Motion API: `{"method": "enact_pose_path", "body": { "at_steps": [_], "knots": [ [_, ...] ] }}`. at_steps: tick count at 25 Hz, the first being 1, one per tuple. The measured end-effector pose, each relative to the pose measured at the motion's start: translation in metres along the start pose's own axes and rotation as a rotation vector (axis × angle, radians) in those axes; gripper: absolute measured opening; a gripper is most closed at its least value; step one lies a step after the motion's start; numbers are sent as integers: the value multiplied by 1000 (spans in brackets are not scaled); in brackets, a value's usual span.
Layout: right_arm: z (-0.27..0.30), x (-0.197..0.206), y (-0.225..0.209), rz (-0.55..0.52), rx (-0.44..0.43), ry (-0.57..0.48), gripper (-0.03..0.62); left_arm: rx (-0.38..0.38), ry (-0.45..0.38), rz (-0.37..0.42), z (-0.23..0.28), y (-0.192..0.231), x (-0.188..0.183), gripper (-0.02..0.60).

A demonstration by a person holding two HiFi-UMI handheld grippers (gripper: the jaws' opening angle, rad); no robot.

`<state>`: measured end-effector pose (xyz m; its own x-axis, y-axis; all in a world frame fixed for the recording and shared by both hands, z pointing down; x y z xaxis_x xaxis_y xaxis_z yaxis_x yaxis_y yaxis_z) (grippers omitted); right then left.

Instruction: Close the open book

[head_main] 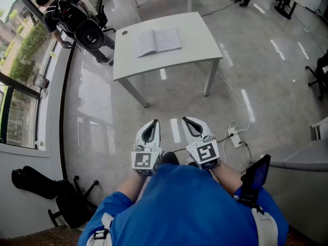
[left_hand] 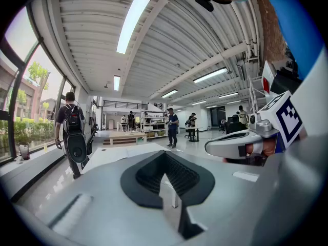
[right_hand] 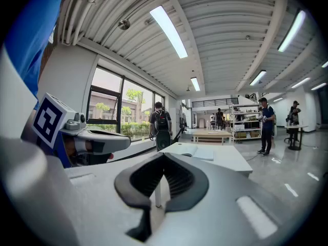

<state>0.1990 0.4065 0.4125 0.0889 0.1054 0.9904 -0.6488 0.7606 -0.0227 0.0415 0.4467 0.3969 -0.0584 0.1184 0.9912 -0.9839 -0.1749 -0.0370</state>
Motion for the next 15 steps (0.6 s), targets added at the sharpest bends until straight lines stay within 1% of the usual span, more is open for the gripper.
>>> {"method": "enact_pose_path", "body": {
  "at_steps": [5, 7, 11, 15],
  "knots": [
    [21, -8, -19, -17, 10, -8, 3, -11, -19, 1, 26, 13, -9, 8],
    [34, -9, -25, -19, 9, -4, 3, 0, -37, 1, 40, 21, -7, 8],
    [72, -7, -52, -28, 9, 0, 3, 3, -32, -19, 86, 38, -7, 8],
    [109, -9, -68, -33, 25, 9, 3, 28, -40, -25, 122, 62, -7, 8]
  ]
}}
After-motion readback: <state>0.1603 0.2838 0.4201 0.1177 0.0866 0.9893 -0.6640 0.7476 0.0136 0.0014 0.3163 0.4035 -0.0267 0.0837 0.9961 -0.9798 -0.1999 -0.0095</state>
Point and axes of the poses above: the fingertips, and each gripper's own axes: z forward along the fingers, y to its left, x out of its underside, the point moved 6 cm from there along -z, backward along the fingers, and after that the axes turned 2 degrees about -y, right-handed, at the moved point
